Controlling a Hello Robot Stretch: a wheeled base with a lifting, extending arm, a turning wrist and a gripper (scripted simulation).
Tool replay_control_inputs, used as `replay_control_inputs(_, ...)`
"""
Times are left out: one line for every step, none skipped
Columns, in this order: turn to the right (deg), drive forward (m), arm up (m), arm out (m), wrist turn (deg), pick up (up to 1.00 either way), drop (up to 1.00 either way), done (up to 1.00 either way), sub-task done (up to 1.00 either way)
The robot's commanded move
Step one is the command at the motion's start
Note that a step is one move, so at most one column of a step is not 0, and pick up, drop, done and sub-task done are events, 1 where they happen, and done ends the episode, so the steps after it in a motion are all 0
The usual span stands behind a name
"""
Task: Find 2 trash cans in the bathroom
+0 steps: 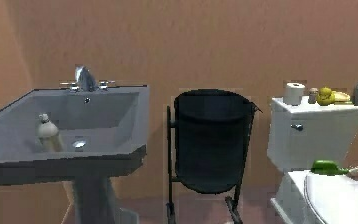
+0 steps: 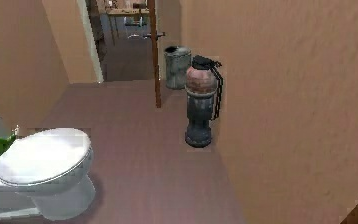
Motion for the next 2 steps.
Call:
replay_control_inputs(9.0,0.0,0.0,0.0,0.0,0.0,0.0,0.0,0.0)
replay_control_inputs(0.0,0.0,0.0,0.0,0.0,0.0,0.0,0.0,1.0)
